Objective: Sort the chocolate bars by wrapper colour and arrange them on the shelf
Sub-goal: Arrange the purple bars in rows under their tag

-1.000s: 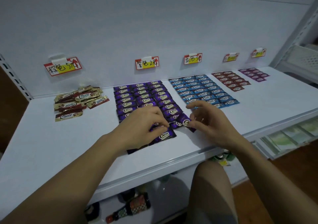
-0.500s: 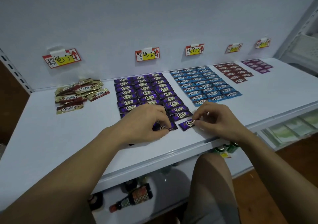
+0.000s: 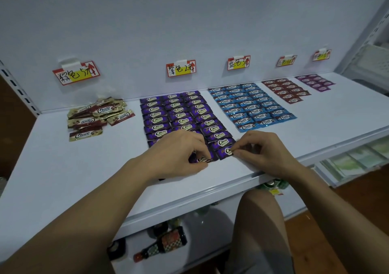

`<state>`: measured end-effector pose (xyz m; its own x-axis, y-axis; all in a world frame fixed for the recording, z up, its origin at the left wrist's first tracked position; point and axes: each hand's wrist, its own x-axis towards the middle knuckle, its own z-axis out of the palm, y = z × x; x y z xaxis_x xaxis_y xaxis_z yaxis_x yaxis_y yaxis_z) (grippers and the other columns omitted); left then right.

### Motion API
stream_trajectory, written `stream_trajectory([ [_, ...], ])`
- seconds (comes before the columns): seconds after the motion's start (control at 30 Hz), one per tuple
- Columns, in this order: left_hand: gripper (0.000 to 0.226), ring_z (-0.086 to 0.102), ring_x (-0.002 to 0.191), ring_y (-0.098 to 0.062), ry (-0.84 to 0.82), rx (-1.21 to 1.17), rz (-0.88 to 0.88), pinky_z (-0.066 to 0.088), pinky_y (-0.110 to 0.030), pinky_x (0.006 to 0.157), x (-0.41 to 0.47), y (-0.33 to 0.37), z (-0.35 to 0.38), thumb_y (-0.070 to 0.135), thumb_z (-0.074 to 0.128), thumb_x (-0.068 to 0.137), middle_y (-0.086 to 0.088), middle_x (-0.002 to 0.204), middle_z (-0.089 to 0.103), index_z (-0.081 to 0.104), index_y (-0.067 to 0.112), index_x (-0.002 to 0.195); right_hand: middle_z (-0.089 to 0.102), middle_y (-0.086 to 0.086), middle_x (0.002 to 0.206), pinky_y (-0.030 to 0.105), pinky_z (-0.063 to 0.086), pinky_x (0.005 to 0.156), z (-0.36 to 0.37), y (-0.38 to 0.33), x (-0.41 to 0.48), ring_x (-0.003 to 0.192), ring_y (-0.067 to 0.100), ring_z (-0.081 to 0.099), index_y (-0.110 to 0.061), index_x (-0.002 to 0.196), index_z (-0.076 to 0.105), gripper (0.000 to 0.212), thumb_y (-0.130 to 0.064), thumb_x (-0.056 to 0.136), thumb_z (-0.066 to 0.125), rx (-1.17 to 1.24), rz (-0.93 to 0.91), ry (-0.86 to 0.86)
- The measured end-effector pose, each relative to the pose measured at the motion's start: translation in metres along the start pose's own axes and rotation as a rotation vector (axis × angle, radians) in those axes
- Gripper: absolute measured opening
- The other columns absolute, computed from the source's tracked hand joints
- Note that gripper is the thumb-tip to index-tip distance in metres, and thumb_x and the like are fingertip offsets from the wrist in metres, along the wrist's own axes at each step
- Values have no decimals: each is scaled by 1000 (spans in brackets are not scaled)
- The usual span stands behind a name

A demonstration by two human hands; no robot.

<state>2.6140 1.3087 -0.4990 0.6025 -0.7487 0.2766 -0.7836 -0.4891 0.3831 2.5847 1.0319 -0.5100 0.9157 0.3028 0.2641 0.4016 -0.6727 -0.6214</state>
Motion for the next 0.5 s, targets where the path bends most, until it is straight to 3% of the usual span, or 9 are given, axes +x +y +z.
stream_trajectory([
  [0.23, 12, 58, 80, -4, 12, 24, 8, 53, -33, 68, 0, 0, 1, 36, 73, 87, 16, 87, 64, 77, 30, 96, 71, -14, 92, 13, 43, 63, 1, 1, 0, 86, 10, 63, -23, 98, 79, 11, -22, 87, 77, 29, 0, 11],
  [0.4, 13, 58, 80, -5, 13, 49, 10, 53, -34, 69, -1, -1, 1, 39, 72, 87, 15, 88, 63, 76, 30, 95, 73, -10, 87, 25, 49, 61, 0, 4, 1, 82, 15, 65, -24, 93, 75, 7, -19, 92, 70, 110, 97, 169],
  [0.5, 14, 58, 79, -5, 60, 38, 12, 52, -33, 68, -1, 0, -1, 41, 68, 90, 16, 87, 62, 76, 30, 94, 72, -11, 85, 21, 50, 61, 1, 4, 2, 81, 13, 65, -25, 91, 75, 7, -21, 92, 69, 89, 138, 202],
])
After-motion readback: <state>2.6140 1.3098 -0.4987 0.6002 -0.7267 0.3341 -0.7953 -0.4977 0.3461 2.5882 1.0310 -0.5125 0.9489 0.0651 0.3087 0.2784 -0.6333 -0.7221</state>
